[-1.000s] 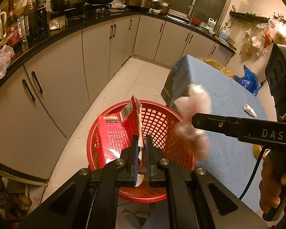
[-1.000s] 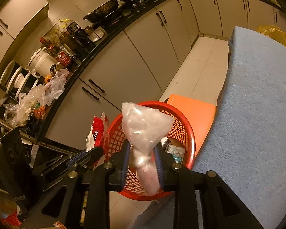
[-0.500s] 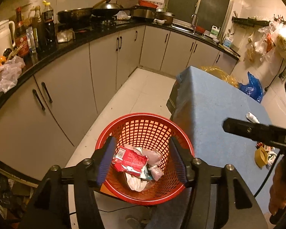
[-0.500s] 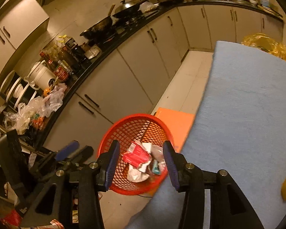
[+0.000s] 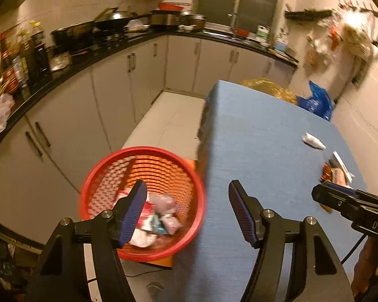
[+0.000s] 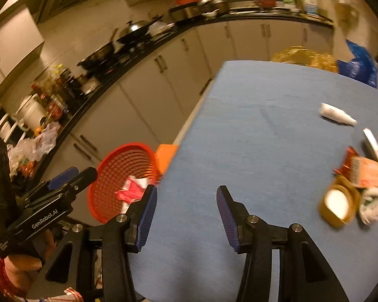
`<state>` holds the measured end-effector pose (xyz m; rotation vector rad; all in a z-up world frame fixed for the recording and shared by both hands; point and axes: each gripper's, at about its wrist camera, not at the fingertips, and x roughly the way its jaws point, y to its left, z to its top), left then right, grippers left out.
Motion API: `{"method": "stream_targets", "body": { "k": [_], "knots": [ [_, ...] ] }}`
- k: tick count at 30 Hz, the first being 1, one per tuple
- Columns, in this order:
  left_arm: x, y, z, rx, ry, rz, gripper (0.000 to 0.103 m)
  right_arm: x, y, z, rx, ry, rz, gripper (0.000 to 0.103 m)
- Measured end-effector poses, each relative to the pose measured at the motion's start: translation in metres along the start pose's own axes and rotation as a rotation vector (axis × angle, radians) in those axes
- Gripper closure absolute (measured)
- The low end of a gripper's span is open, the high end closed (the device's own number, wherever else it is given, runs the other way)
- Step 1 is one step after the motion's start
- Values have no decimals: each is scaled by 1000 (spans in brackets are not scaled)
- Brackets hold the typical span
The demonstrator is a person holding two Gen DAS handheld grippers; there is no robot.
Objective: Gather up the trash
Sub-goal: 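Move both open tools back over the table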
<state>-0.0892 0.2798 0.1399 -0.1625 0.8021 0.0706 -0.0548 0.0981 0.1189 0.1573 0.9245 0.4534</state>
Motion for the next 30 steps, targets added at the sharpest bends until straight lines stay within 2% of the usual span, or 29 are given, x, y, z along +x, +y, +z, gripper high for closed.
{"method": "stream_targets", "body": {
  "k": [8,16,22,30],
  "knots": [
    [3,-79,-2,140,14,-89,36,-46,-82,-25,152,-41,-92,50],
    [5,-145,-1,237,22,-153,36,-84,-146,-43,265,-81,-178,50],
    [9,-186,-2,292,30,-188,36,-105,-178,-55,305,-98,-237,50],
    [18,-223,-10,327,59,-214,36,-122,-203,-64,306,-121,-268,51]
  ]
}}
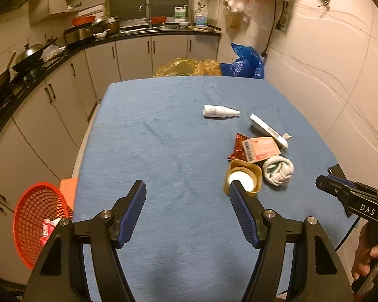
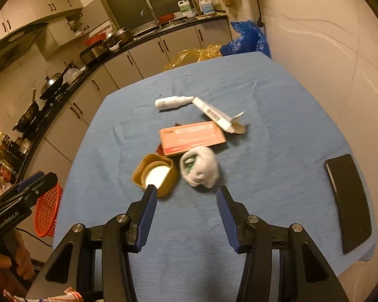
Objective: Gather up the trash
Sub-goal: 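Move both open tools back over the table, then grasp the white cloth bundle with the right tool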
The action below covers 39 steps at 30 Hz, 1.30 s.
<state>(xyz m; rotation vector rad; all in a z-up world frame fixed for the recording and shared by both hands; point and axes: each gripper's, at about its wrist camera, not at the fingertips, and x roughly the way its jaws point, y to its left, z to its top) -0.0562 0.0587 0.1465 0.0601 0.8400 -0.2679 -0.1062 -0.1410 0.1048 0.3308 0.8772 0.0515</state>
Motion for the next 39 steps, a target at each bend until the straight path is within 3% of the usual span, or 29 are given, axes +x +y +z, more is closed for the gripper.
{"method": "stream_targets", "body": {
  "k": [2,12,18,22,29,39],
  "knots": [
    [5,-6,-1,3,17,-4,36,2,-7,-2,3,6,6,55],
    [11,-16,-7,27,57,-1,36,44,-22,7,46,65,86,56],
    [7,-8,-11,26,68,13,36,92,-11,22,-24,100,62,57],
    [8,-7,-15,34,79,9,36,110,-11,25,-56,122,55,78],
    [23,-13,-13,17,107,-16,36,100,-6,20,-109,112,61,87],
    [89,-36,3,-26,179,-98,36,52,-21,14,-171,65,41,88]
  ]
}}
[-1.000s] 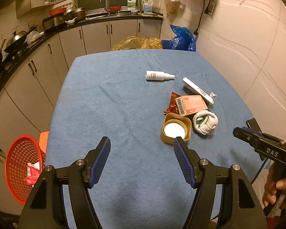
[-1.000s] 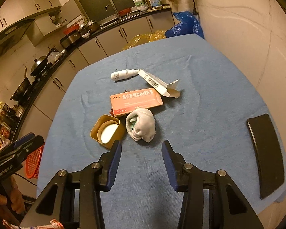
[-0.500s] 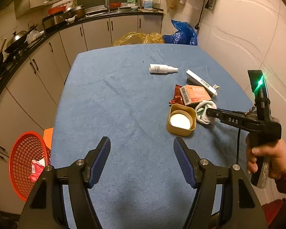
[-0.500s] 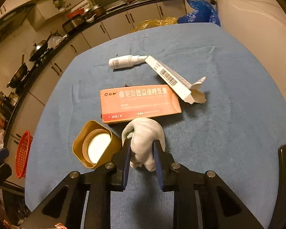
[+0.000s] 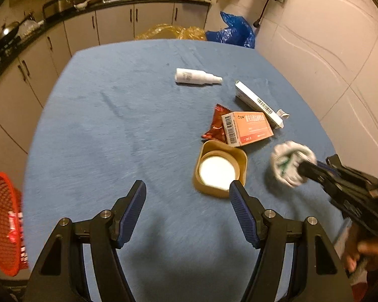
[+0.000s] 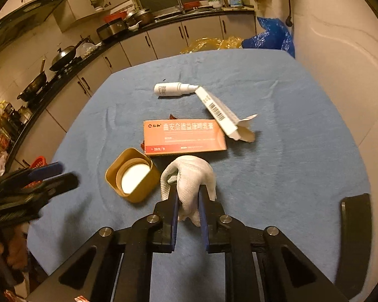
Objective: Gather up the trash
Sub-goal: 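Grasp the white cloth bundle with the right tool, then hold the cloth in the right tool while the left tool grasps the gold tin rim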
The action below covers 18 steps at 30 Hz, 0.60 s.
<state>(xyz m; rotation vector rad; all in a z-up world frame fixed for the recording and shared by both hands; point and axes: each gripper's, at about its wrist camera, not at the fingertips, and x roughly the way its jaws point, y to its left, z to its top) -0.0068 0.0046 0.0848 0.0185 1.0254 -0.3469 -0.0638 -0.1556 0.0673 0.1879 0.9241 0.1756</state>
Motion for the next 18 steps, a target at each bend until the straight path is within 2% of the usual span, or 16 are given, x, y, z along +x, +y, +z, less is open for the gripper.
{"method": "stream_targets", "body": {
  "k": [2,4,6,10,14,16,18],
  "knots": [
    [13,-3,6,0,12,-13,38,-9,-4,-2,-8,-5,-11,87],
    [25,-8,11,17,24,-16,49,-18,-8,-3,-13,-14,-26,87],
    [37,-14,14,40,36,-8,52,-26,-12,-3,-12,-20,-32,87],
    [59,-22,17,66,66,9,68,-37,-17,-5,-12,-33,-45,87],
    [72,-24,15,65,93,26,79,-42,-19,-3,-15,-37,-48,87],
    [75,-24,12,73,99,48,92,-41,-18,-2,-19,-38,-42,87],
    [73,-23,10,76,91,51,96,-40,-16,-1,-26,-37,-35,87]
  ]
}}
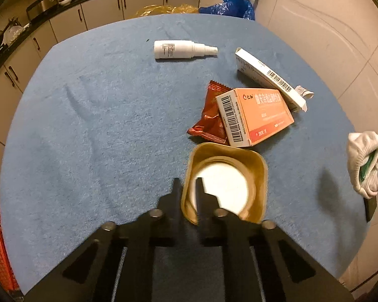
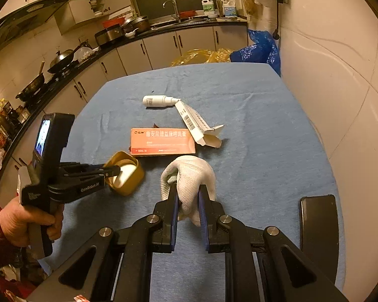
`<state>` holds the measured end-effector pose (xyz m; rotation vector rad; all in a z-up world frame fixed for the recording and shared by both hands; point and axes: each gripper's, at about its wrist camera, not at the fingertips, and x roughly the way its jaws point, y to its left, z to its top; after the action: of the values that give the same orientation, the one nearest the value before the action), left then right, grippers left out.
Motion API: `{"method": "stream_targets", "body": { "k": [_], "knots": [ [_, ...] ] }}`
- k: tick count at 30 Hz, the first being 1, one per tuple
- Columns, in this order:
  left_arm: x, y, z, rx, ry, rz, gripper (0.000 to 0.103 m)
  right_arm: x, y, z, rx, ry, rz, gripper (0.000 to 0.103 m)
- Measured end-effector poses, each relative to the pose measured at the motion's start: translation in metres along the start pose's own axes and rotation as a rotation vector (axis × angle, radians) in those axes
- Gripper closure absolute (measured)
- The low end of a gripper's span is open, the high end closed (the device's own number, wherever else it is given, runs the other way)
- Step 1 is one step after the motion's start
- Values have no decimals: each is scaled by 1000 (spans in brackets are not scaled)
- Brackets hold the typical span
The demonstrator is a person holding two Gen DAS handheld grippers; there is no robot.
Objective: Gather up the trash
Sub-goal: 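Hold the cloth in the right tool while the left tool grasps the gold tin rim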
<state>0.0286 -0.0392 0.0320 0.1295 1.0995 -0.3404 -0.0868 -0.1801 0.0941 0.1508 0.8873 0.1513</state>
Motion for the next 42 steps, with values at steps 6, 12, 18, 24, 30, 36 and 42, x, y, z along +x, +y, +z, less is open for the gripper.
{"method": "stream_targets", "body": {
  "k": [6,12,18,24,30,36,42],
  "knots": [
    [-28,5,-13,4,-70,19,101,10,20,4,-22,1,35,87],
    [-66,17,-23,-3,-140,42,101,21,44,9,-46,8,73,87],
    [-97,37,-31,-29,-197,72,101,30,71,13,-72,11,113,87],
    [-122,59,-41,-69,-232,101,101,38,95,10,-85,30,149,87],
    [-135,83,-56,-125,-243,122,101,41,108,6,-99,47,159,87],
    [-145,102,-70,-184,-263,121,101,40,118,5,-121,64,152,87],
    [-149,117,-81,-232,-262,86,101,34,117,6,-106,57,148,87]
  ]
}}
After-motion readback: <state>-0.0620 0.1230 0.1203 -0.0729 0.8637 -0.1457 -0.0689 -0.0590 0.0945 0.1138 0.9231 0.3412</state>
